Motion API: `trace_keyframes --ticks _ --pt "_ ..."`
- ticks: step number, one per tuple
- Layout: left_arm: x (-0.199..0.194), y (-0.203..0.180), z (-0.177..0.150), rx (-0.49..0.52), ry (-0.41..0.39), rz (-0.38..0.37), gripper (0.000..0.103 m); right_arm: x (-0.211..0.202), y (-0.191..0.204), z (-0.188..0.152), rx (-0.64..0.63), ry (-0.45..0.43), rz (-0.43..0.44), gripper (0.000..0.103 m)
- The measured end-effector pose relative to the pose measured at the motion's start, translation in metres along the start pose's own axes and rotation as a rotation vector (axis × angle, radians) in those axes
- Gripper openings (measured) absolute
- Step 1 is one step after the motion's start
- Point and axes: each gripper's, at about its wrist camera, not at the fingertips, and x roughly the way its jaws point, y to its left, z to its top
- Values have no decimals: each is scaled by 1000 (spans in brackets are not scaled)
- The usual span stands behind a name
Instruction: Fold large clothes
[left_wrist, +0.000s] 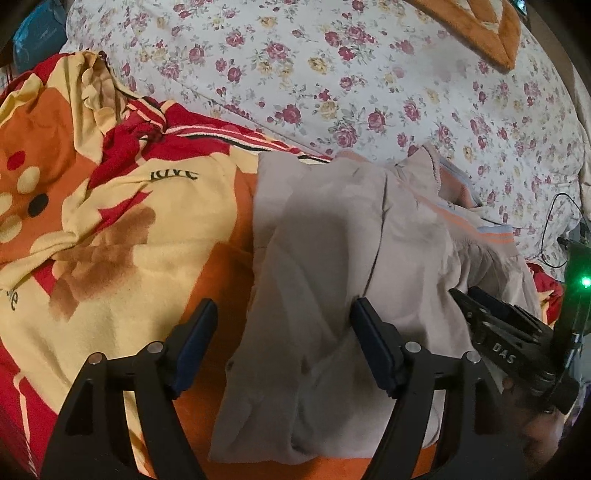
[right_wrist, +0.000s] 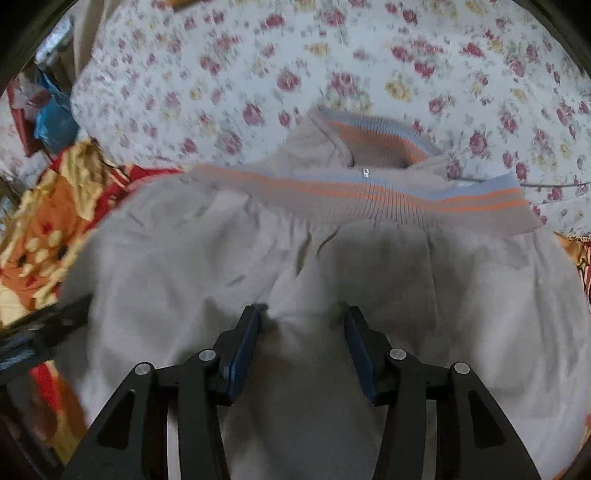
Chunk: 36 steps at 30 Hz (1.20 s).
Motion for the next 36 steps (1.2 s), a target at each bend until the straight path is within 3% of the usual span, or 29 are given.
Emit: trace_keyframes --ticks 11,18,23,27,28,29,30,33,35,36 --pt "3 3 4 -10 19 -20 76 -23 -17 17 2 -23 -27 49" --pt "14 26 11 -151 51 -113 84 -36 -45 1 47 18 30 50" --pt "28 21 12 -149 71 -139 89 -45 -67 -11 55 30 49 57" --pt "33 23 15 -181 67 -221 91 -46 -82 -18 99 37 82 56" --pt "33 23 15 -186 72 -271 81 -47 -83 -20 108 34 91 56" --pt "33 21 16 -184 101 -350 59 -48 -83 -21 108 32 92 57" --pt "32 17 16 -171 128 -391 56 -49 -82 -21 104 32 91 57" --pt "31 9 16 -104 105 -340 57 -49 -78 -21 87 34 94 60" --pt "39 16 16 -162 129 -344 69 -48 -77 -20 91 35 102 61" --pt "44 23 16 -213 144 -366 70 -47 -77 -20 92 36 103 62"
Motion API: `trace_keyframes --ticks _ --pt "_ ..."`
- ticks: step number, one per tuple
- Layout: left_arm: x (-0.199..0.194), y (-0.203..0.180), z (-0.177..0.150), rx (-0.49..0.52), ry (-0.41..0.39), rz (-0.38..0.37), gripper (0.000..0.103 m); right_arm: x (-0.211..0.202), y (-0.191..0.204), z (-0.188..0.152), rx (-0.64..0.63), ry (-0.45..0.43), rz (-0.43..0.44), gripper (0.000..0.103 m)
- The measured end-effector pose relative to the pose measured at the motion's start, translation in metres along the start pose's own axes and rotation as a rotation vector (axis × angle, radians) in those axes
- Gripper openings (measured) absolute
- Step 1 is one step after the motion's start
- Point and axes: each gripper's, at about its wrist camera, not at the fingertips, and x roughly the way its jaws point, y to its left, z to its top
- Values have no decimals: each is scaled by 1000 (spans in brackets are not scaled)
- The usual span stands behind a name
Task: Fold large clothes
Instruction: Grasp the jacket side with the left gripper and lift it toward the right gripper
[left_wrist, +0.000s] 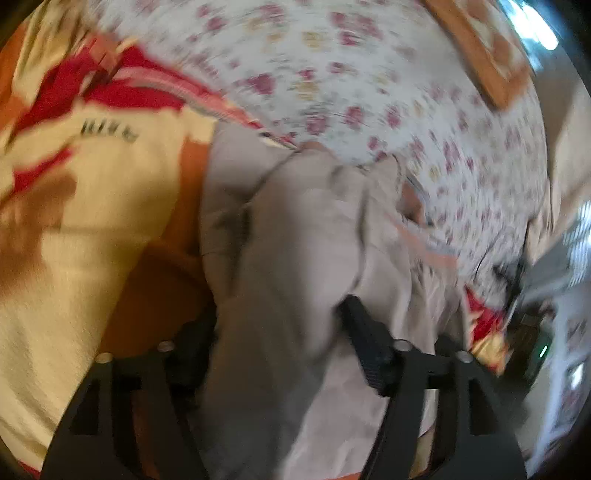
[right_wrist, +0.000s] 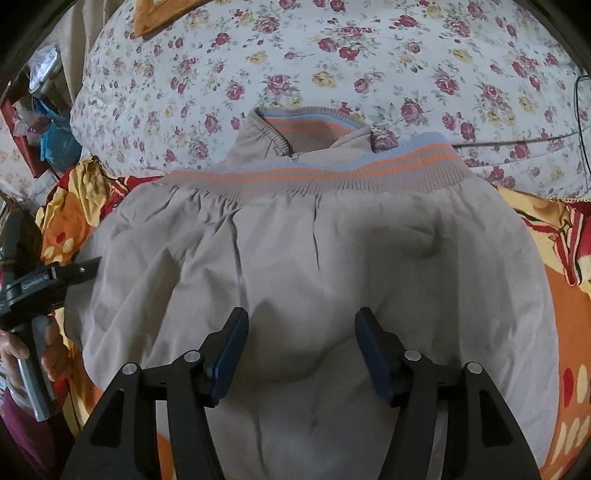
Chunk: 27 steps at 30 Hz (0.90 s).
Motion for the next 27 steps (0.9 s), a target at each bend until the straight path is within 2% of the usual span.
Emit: trace_keyframes --ticks 2,6,7,8,9,10,11,12,14,17,20,23,25,27 --pt "1 5 1 -39 -2 -26 73 0 0 1 -1 0 3 62" --pt "7 -12 -7 58 17 -20 72 -2 -1 5 -8 -7 -4 62" --pt "6 -18 -8 88 14 -22 57 -7 -2 8 -13 -30 -18 61" --pt "3 -22 -10 114 3 -18 38 -10 -3 9 -25 -47 -30 60" --pt "0 -26 -10 132 -9 -17 31 -13 -3 10 -37 -57 -40 60" --pt "-3 -26 -9 133 -18 -27 23 -13 -3 13 -55 -62 -50 50" --pt "-7 -28 -9 125 -26 -47 17 -8 -2 14 -65 -52 -55 32" --pt "-11 -30 -9 114 -27 -71 16 -3 -2 15 -69 -40 -52 26" --pt "-18 -36 -10 112 -33 -93 13 19 -2 14 -85 6 -50 23" --pt "-30 -59 -16 150 -35 -125 11 24 -6 11 -77 25 -40 23" --pt "-37 -99 -23 233 -30 -129 10 -3 -19 12 -40 17 1 32" --pt "-34 -141 -26 283 -17 -149 10 -40 -43 4 -33 -3 -66 51" --pt "-25 -183 -33 347 2 -154 10 -64 -66 -3 8 -24 -109 51" --pt "-9 -220 -42 403 23 -147 10 -86 -92 -8 91 -67 -107 55"
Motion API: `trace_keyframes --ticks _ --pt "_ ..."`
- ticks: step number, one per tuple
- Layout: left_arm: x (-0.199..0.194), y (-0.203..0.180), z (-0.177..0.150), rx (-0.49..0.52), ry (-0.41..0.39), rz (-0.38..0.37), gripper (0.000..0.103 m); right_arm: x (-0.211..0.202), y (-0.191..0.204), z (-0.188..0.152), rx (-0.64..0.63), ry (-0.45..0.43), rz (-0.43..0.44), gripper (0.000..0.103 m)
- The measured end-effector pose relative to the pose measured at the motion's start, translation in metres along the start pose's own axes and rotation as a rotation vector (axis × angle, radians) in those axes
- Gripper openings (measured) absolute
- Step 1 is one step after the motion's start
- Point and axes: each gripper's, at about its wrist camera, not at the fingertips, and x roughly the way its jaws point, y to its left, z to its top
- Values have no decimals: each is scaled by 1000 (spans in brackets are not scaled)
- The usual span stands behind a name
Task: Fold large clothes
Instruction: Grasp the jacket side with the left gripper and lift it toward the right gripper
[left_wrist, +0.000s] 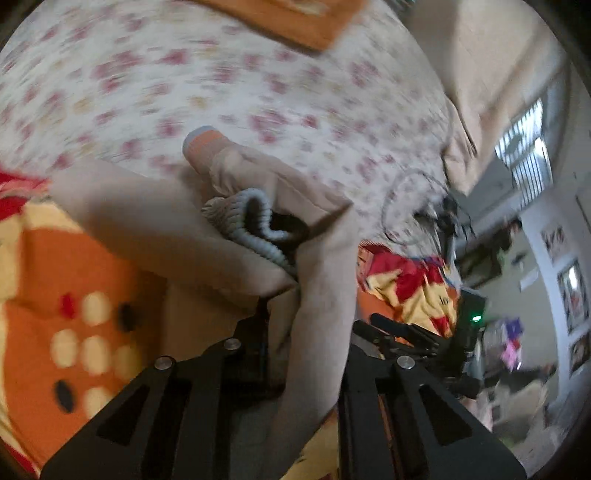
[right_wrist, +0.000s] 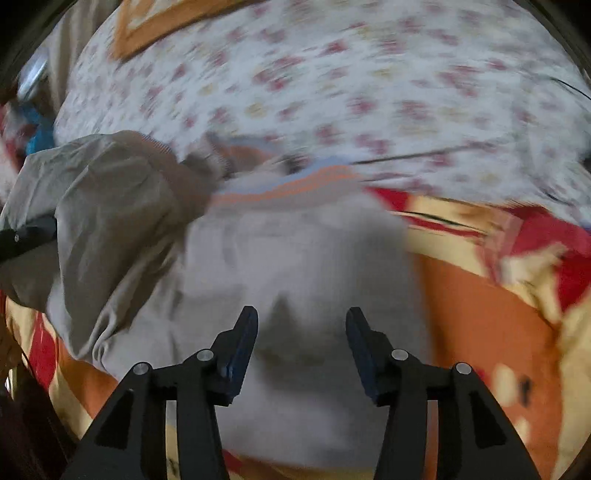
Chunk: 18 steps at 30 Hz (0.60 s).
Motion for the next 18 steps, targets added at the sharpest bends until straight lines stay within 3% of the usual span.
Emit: trace_keyframes --ticks 3,7,9,11,13,15,17,18 --pt "46 -39 4 44 60 8 10 -21 -58 -9 215 -81 43 67" --pt "124 -77 -14 97 197 54 12 -6 -102 -15 336 -46 36 66" --pt "141 -84 -20 101 221 62 22 4 -117 -16 401 -14 -20 66" --pt "133 -89 -20 81 209 -2 57 4 -127 -19 444 -12 5 66" --pt "108 -92 -16 56 196 -124 74 -6 -129 -20 447 -44 22 66" --pt "71 -101 -11 91 166 -184 76 -12 -126 -18 430 -70 17 66" --pt "37 -102 -8 171 105 -135 77 -18 -122 -18 434 -95 58 66" --pt "21 -99 -8 198 68 -72 78 -20 -119 -19 434 -100 80 66"
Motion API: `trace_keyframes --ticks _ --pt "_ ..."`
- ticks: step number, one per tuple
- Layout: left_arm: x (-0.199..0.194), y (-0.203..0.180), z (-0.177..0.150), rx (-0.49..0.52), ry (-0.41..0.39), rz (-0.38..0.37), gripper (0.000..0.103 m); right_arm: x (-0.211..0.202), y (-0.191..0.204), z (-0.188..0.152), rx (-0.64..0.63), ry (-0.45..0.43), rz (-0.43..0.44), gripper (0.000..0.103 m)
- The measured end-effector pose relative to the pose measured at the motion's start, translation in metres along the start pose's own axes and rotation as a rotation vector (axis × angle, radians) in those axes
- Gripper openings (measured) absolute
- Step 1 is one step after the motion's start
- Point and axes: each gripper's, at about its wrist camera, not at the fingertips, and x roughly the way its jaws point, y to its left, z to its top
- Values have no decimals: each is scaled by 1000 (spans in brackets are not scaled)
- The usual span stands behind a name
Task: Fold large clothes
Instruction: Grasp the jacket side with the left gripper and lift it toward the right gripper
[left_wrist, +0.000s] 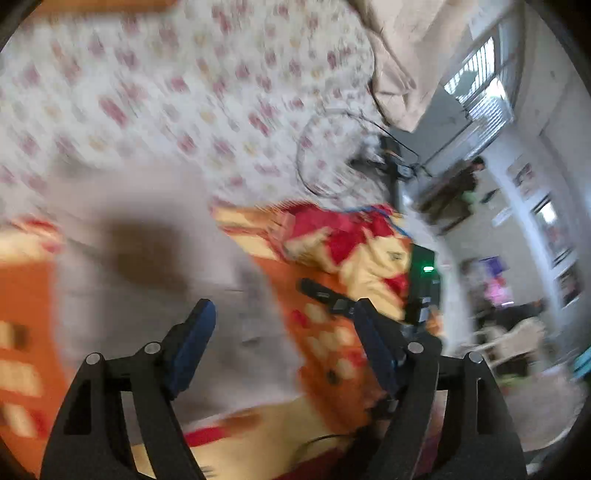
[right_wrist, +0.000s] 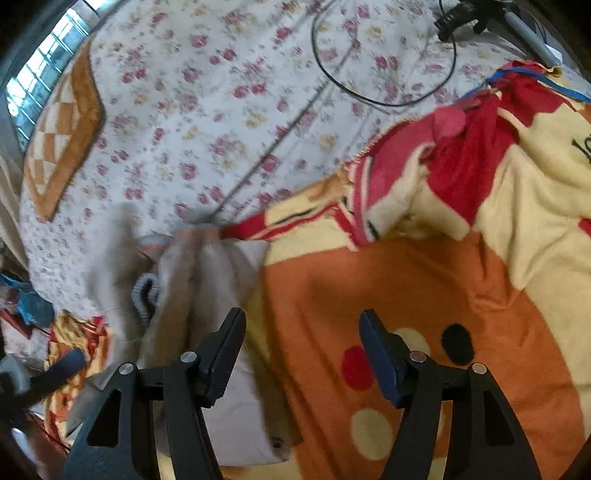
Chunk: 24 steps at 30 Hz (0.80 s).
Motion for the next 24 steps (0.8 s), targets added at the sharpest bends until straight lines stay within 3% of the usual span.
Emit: trace_keyframes --ticks 2,4,9,14,16,17,18,19,22,24 --pt "-19 19 -10 7 -35 151 80 -4 8 -5 -10 -3 65 67" --pt "-24 42 -27 -4 -35 249 80 -6 22 -8 -35 1 134 70" --pt "1 78 -71 -56 69 300 80 4 64 -19 -102 71 309 81" --pt "30 70 -106 -1 152 305 80 41 99 -35 -163 148 284 84" --pt "39 61 -115 71 167 364 80 53 113 -41 -214 161 269 85" --pt "43 59 -119 111 181 405 80 55 118 -43 -245 148 247 70" --pt "45 59 -120 119 189 426 80 56 121 -44 -267 128 212 48" --pt "44 64 -123 103 190 441 79 52 121 -45 -278 119 193 16" --pt "27 82 -125 -19 154 378 79 16 116 -47 -308 85 256 11" --pt "13 92 -127 -72 120 346 80 -8 108 -52 -362 46 215 10"
